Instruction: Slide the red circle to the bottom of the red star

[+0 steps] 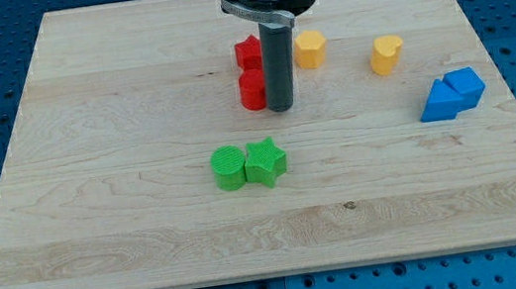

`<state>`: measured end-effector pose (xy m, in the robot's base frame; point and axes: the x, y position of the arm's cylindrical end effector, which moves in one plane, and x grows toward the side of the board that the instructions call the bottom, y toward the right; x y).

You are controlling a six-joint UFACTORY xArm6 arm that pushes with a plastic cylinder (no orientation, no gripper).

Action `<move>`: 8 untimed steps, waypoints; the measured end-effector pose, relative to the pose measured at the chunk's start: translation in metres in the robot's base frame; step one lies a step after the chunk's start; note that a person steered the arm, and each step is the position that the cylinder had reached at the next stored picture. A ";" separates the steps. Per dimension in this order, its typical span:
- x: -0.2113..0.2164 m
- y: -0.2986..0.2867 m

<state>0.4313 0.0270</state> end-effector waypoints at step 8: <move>0.084 -0.103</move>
<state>0.5155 -0.0755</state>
